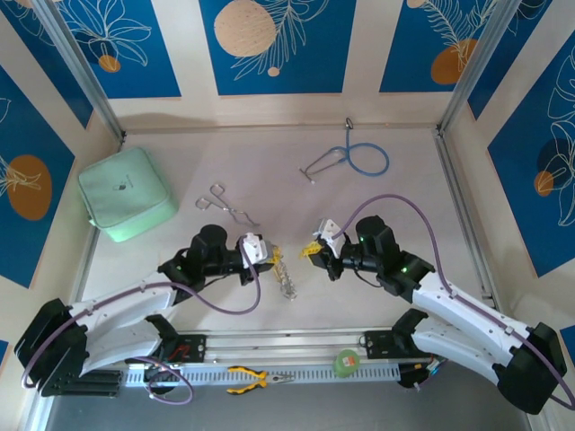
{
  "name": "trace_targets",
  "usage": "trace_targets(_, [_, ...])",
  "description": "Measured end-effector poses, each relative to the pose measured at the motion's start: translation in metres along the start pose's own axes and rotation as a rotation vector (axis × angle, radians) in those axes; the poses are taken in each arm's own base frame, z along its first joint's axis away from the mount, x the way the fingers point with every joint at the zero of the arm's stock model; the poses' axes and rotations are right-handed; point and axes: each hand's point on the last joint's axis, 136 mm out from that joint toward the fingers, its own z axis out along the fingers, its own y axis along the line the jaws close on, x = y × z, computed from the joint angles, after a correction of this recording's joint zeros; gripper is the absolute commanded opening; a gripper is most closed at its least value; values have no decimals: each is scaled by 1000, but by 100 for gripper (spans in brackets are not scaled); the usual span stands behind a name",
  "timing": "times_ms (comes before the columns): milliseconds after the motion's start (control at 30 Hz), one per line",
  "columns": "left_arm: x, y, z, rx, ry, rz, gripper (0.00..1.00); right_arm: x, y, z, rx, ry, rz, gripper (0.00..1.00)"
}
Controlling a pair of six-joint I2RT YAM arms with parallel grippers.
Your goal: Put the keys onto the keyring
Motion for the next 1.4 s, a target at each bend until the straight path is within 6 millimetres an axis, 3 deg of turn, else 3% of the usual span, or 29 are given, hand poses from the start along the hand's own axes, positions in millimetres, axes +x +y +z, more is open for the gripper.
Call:
trace_targets(133, [-4,-5,9,26,-28,-31,0,-6,11,0,-74,2,-25,0])
trace_targets(533, [-13,-5,15,36,-78,-68,0,2,21,9,-175,93,6,0])
trace_targets(1400, [-11,-6,21,44,-80,-66,0,5,11,24,-144,109,3,0])
